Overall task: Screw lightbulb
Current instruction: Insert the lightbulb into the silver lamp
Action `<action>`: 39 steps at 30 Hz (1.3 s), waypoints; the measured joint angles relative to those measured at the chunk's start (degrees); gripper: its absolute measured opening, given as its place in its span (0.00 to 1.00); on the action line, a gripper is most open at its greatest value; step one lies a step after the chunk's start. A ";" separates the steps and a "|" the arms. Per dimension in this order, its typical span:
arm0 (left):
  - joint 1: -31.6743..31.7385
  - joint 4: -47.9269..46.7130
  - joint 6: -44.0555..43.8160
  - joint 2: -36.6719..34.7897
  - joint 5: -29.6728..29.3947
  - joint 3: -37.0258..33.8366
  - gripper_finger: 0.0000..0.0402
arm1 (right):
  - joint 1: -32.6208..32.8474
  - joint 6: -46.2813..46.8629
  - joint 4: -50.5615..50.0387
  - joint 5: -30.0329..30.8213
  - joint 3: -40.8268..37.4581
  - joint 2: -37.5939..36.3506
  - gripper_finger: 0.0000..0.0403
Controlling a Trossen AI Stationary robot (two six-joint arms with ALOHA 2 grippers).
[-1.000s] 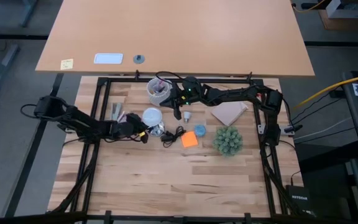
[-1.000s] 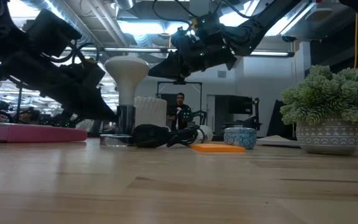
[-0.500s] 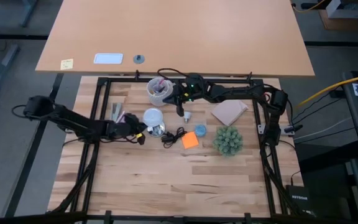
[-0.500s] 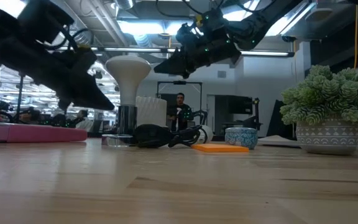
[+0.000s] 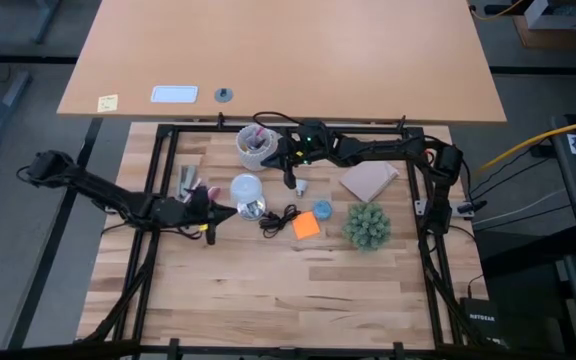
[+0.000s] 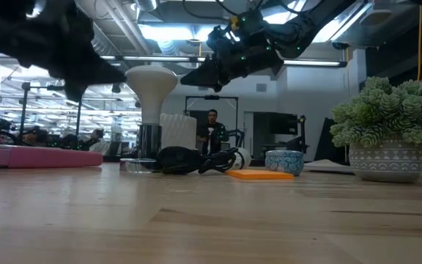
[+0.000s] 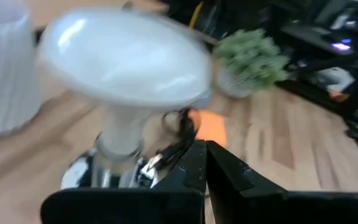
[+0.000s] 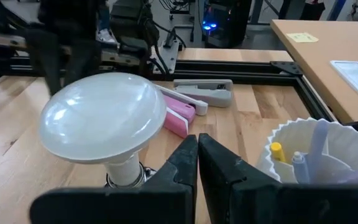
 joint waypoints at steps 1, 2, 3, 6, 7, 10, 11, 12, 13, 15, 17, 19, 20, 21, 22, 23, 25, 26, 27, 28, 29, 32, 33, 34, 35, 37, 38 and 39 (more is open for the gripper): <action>-0.49 1.34 1.31 -0.05 0.00 0.00 0.00 | 0.18 0.00 0.27 -0.04 0.00 0.05 0.05; -0.83 2.30 2.78 -0.09 -0.11 0.00 0.00 | 0.48 -0.01 0.68 -0.34 0.00 0.11 0.05; -1.08 3.02 4.01 -0.09 -0.34 0.00 0.00 | 0.90 -0.08 0.79 -0.46 0.00 0.13 0.05; -1.32 3.07 5.65 -0.09 -2.18 0.00 0.00 | 2.46 -1.36 0.55 0.26 0.00 0.13 0.05; -1.31 3.06 5.94 -0.09 -2.72 0.00 0.00 | 2.86 -1.79 0.45 0.64 0.00 0.15 0.05; -1.31 3.03 6.89 -0.09 -4.71 0.00 0.00 | 3.73 -2.34 0.81 1.31 0.00 0.22 0.05; -1.31 3.05 7.37 -0.09 -5.39 0.00 0.00 | 3.78 -2.59 0.71 2.15 0.00 0.22 0.05; -1.31 3.04 7.47 -0.09 -5.97 0.00 0.00 | 3.78 -2.71 0.54 2.77 0.00 0.22 0.05; -1.31 3.03 7.58 -0.09 -6.23 0.00 0.00 | 3.97 -2.73 0.07 3.12 0.00 0.22 0.05; -1.28 3.04 8.13 -0.09 -6.37 0.00 0.00 | 3.99 -2.72 -0.53 3.21 0.00 0.26 0.05; -1.28 3.04 8.90 -0.09 -6.39 0.00 0.00 | 3.99 -2.73 -0.47 3.20 0.00 0.26 0.05; -1.28 3.04 8.92 -0.09 -7.02 0.00 0.00 | 3.99 -2.71 -0.60 3.20 0.00 0.26 0.05; -1.28 3.04 8.92 -0.09 -7.37 0.00 0.00 | 3.99 -2.71 -0.78 3.20 -0.02 0.26 0.05; -1.28 3.05 9.00 -0.09 -7.61 0.00 0.00 | 4.00 -2.71 -0.81 3.18 -0.01 0.26 0.05; -1.28 3.04 9.12 -0.09 -7.69 0.00 0.00 | 4.04 -2.71 -0.79 3.18 -0.01 0.26 0.05; -1.28 3.04 9.12 -0.09 -7.72 0.00 0.00 | 4.04 -2.71 -0.76 3.18 -0.02 0.26 0.05; -1.28 3.04 9.12 -0.09 -7.72 0.00 0.00 | 4.04 -2.71 -0.84 3.07 -0.02 0.26 0.05; -1.28 3.04 9.12 -0.09 -7.76 0.00 0.00 | 4.04 -2.71 -1.07 3.07 -0.02 0.26 0.05; -1.28 3.04 9.10 -0.09 -8.12 0.00 0.00 | 4.04 -2.69 -1.33 3.03 0.00 0.26 0.05; -1.28 3.03 8.92 -0.09 -8.74 0.00 0.00 | 4.04 -2.69 -1.65 3.01 -0.02 0.26 0.05; -1.28 3.03 8.86 -0.09 -9.58 0.00 0.00 | 4.04 -2.69 -2.10 2.76 0.00 0.26 0.05; -1.28 2.97 8.83 -0.09 -12.00 0.00 0.00 | 4.04 -2.70 -3.54 2.59 -0.01 0.26 0.05; -1.28 2.92 8.82 -0.09 -12.60 0.00 0.00 | 4.04 -2.71 -3.71 2.57 -0.01 0.26 0.05; -1.28 2.88 8.83 -0.09 -13.01 0.00 0.00 | 4.04 -2.72 -3.86 2.56 -0.02 0.26 0.05; -1.28 2.77 8.77 -0.09 -13.40 0.00 0.00 | 4.04 -2.73 -3.95 2.55 0.00 0.26 0.05; -1.28 2.54 8.68 -0.09 -13.67 0.00 0.00 | 4.04 -2.71 -4.01 2.54 -0.02 0.26 0.05; -1.28 2.47 8.67 -0.09 -13.68 0.00 0.00 | 4.04 -2.73 -3.97 2.36 -0.02 0.26 0.05; -1.28 2.45 8.66 -0.09 -13.68 0.00 0.00 | 4.04 -2.73 -4.00 1.92 -0.02 0.26 0.05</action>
